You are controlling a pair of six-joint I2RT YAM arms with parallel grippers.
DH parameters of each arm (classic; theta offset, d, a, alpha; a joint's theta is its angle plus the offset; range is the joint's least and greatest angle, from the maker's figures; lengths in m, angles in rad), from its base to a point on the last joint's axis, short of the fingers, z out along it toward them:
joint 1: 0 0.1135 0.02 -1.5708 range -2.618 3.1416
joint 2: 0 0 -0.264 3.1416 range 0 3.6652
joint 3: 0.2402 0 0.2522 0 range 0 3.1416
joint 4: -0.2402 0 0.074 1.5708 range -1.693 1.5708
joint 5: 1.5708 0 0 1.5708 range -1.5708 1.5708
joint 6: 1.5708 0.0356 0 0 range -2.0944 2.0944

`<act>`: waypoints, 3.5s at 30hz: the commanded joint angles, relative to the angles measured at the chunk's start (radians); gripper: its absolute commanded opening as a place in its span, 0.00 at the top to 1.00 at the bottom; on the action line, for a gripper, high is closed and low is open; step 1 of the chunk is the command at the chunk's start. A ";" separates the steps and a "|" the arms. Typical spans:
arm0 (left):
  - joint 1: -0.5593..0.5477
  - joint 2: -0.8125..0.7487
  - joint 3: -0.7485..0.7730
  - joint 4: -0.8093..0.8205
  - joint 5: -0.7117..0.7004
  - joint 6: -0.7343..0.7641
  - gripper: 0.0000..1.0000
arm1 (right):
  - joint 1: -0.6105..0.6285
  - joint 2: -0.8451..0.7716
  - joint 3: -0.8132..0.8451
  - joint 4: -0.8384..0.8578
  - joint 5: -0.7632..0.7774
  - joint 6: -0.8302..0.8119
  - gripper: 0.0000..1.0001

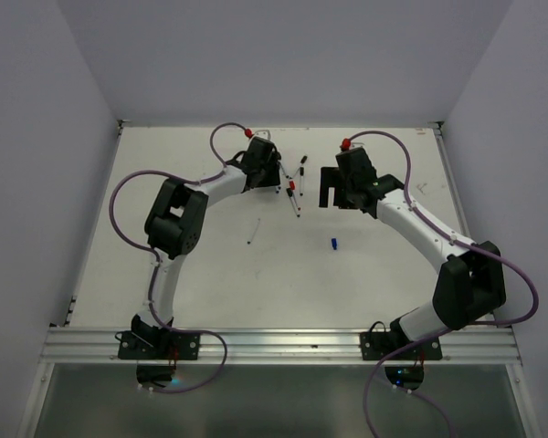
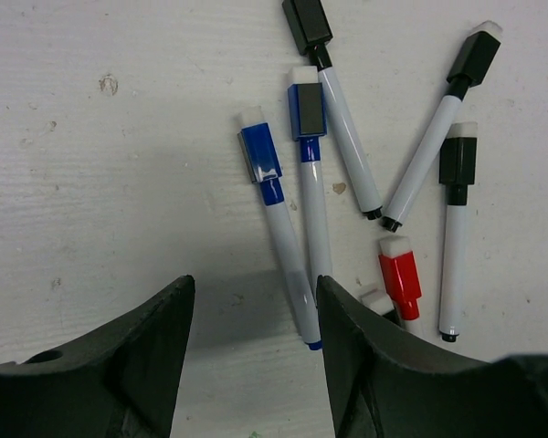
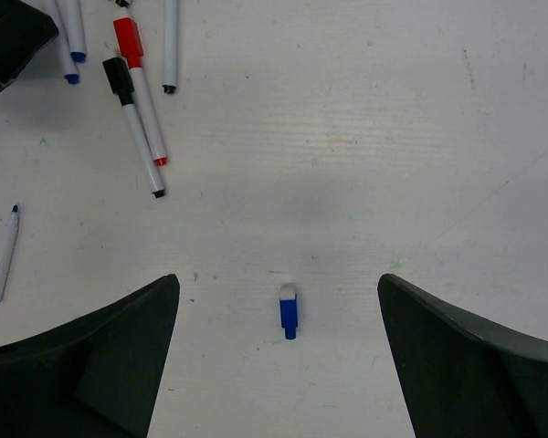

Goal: Open the pen caps

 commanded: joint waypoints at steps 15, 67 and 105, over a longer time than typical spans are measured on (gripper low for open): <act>0.002 0.030 0.098 -0.094 -0.061 0.022 0.41 | -0.005 -0.033 0.001 0.037 -0.009 -0.002 0.05; -0.042 0.108 0.080 -0.200 -0.240 0.117 0.73 | -0.008 -0.051 -0.022 0.041 -0.012 0.001 0.05; -0.167 -0.911 -0.895 0.501 0.379 0.073 1.00 | 0.061 -0.092 -0.214 0.658 -0.581 0.326 0.35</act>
